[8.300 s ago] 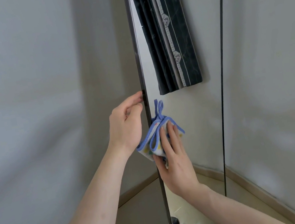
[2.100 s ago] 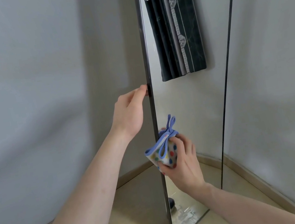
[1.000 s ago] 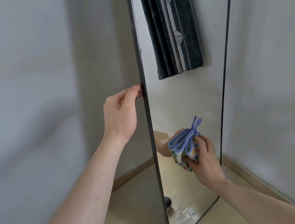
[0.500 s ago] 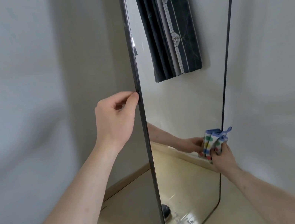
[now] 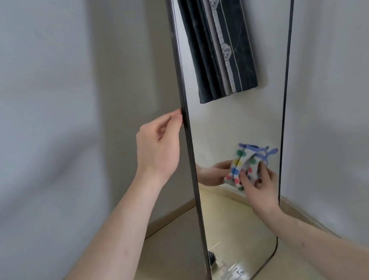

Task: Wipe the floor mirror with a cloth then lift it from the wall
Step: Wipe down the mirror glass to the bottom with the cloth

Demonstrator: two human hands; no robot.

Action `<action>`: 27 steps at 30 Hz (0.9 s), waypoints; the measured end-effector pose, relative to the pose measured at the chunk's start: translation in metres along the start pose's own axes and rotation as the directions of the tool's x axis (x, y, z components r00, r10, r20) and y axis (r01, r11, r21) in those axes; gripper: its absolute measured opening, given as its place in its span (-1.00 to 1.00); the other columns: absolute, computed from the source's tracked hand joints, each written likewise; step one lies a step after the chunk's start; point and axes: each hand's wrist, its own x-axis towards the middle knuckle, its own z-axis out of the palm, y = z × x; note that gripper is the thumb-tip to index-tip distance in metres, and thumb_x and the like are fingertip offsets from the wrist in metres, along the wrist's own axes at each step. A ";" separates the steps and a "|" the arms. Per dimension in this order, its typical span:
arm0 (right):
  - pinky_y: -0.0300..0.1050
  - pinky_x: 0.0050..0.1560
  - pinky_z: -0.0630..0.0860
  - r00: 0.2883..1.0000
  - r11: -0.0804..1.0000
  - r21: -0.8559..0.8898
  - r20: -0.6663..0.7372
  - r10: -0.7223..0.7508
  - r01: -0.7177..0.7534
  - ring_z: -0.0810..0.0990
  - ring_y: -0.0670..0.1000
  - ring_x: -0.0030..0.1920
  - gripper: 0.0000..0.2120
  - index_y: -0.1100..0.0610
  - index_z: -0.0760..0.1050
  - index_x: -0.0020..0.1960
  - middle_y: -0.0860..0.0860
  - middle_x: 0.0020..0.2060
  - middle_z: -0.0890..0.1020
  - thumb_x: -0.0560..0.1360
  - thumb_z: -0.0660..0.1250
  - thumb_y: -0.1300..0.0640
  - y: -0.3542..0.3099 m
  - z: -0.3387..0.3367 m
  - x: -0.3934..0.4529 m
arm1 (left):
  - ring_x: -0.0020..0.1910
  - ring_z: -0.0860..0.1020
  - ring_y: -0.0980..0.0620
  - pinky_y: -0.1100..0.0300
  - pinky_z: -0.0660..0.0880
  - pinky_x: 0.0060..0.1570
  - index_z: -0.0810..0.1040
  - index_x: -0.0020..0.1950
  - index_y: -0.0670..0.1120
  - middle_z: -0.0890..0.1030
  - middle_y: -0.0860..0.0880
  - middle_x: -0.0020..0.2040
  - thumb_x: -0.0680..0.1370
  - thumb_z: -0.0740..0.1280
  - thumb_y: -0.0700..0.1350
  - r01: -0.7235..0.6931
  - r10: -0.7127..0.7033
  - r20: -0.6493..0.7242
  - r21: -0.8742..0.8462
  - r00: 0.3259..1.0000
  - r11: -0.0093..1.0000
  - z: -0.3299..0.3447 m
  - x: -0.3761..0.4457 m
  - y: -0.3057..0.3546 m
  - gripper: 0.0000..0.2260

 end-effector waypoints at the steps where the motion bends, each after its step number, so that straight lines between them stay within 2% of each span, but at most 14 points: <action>1: -0.10 0.31 0.45 1.000 0.999 0.028 0.005 -0.031 0.031 0.51 0.10 0.32 -0.33 -0.04 0.24 0.59 0.05 0.45 0.30 0.57 0.40 -0.12 -0.011 0.003 -0.008 | 0.03 0.66 0.25 0.29 0.54 0.18 0.75 0.07 0.05 0.75 0.20 -0.02 0.69 0.28 -0.11 0.004 -0.004 0.005 -0.017 1.000 1.000 -0.001 -0.002 0.004 -0.76; 3: 0.00 0.40 0.47 0.994 0.991 0.074 0.006 -0.109 0.108 0.47 0.06 0.37 -0.25 -0.08 0.21 0.59 -0.03 0.43 0.28 0.52 0.46 -0.14 -0.030 0.011 -0.023 | 0.03 0.65 0.25 0.21 0.53 0.22 0.72 -0.01 0.19 0.74 0.23 -0.04 0.70 0.25 -0.09 0.017 -0.017 0.020 -0.026 1.000 1.000 -0.003 -0.004 0.008 -0.71; 6: -0.03 0.41 0.41 0.968 0.963 0.098 -0.022 -0.250 0.251 0.40 0.02 0.38 -0.25 -0.09 0.24 0.55 -0.06 0.38 0.30 0.47 0.53 -0.07 -0.060 0.026 -0.041 | 0.09 0.64 0.27 0.07 0.51 0.33 0.68 -0.07 0.31 0.74 0.25 0.00 0.68 0.21 0.00 0.049 -0.048 0.037 -0.040 0.998 0.998 -0.007 -0.006 0.010 -0.69; 8: -0.02 0.41 0.38 0.941 0.935 0.101 -0.051 -0.336 0.339 0.37 0.03 0.38 -0.26 -0.08 0.26 0.54 -0.05 0.37 0.32 0.45 0.52 -0.09 -0.081 0.036 -0.051 | 0.19 0.62 0.24 0.01 0.47 0.39 0.68 0.00 0.29 0.73 0.22 0.07 0.61 0.20 0.13 0.060 -0.058 0.042 -0.052 0.997 0.997 -0.009 -0.007 0.010 -0.75; 10: 0.03 0.41 0.39 0.923 0.917 0.111 -0.085 -0.376 0.384 0.36 0.04 0.37 -0.29 -0.08 0.28 0.53 -0.06 0.34 0.32 0.45 0.48 -0.10 -0.098 0.042 -0.055 | 0.25 0.60 0.20 0.01 0.44 0.42 0.69 0.06 0.24 0.73 0.19 0.12 0.54 0.19 0.21 0.064 -0.064 0.009 -0.070 0.998 0.995 -0.011 -0.007 0.010 -0.70; 11: 0.01 0.41 0.39 0.921 0.913 0.125 -0.099 -0.377 0.388 0.36 0.04 0.37 -0.30 -0.08 0.29 0.52 -0.07 0.33 0.33 0.46 0.49 -0.07 -0.106 0.044 -0.055 | 0.26 0.60 0.19 0.02 0.43 0.43 0.69 0.06 0.22 0.72 0.19 0.12 0.52 0.19 0.21 0.067 -0.069 -0.018 -0.071 0.997 0.995 -0.013 -0.006 0.009 -0.69; 14: -0.22 0.35 0.32 0.925 0.905 0.197 -0.132 -0.356 0.377 0.34 0.01 0.39 -0.30 -0.08 0.32 0.52 -0.08 0.31 0.33 0.47 0.53 -0.01 -0.126 0.047 -0.056 | 0.26 0.59 0.17 0.01 0.42 0.44 0.70 0.05 0.18 0.72 0.17 0.12 0.50 0.19 0.22 0.066 -0.070 -0.053 -0.064 0.996 0.996 -0.018 -0.006 0.008 -0.66; 16: -0.33 0.30 0.27 0.911 0.898 0.169 -0.158 -0.381 0.406 0.33 0.01 0.38 -0.28 -0.06 0.32 0.51 -0.06 0.33 0.34 0.44 0.55 -0.03 -0.133 0.049 -0.057 | 0.25 0.60 0.16 0.00 0.43 0.43 0.70 0.02 0.19 0.72 0.16 0.10 0.45 0.18 0.26 0.061 -0.064 -0.056 -0.068 0.996 0.996 -0.020 -0.005 0.006 -0.64; 17: -0.31 0.30 0.27 0.898 0.894 0.125 -0.159 -0.409 0.429 0.32 0.00 0.38 -0.26 -0.05 0.32 0.51 -0.04 0.34 0.34 0.42 0.56 -0.03 -0.133 0.051 -0.058 | 0.25 0.60 0.16 0.00 0.44 0.42 0.70 0.01 0.20 0.73 0.15 0.10 0.44 0.17 0.27 0.059 -0.063 -0.055 -0.065 0.996 0.996 -0.021 -0.005 0.006 -0.63; 22: -0.07 0.28 0.45 0.874 0.877 -0.007 -0.073 -0.480 0.481 0.35 0.03 0.33 -0.20 0.02 0.33 0.43 -0.03 0.33 0.34 0.29 0.63 0.02 -0.098 0.055 -0.066 | 0.24 0.60 0.14 0.00 0.44 0.42 0.69 0.02 0.21 0.72 0.16 0.10 0.47 0.17 0.25 0.046 -0.049 -0.047 -0.059 0.998 0.997 -0.021 -0.006 0.005 -0.65; 27: 0.07 0.20 0.56 0.902 0.889 -0.166 0.146 -0.406 0.427 0.33 0.00 0.28 -0.17 -0.05 0.23 0.33 -0.07 0.28 0.29 0.22 0.65 0.07 -0.027 0.055 -0.091 | 0.24 0.59 0.17 0.09 0.43 0.42 0.71 0.09 0.14 0.72 0.16 0.11 0.51 0.19 0.22 0.048 -0.051 -0.049 -0.058 0.997 0.997 -0.021 -0.007 0.004 -0.63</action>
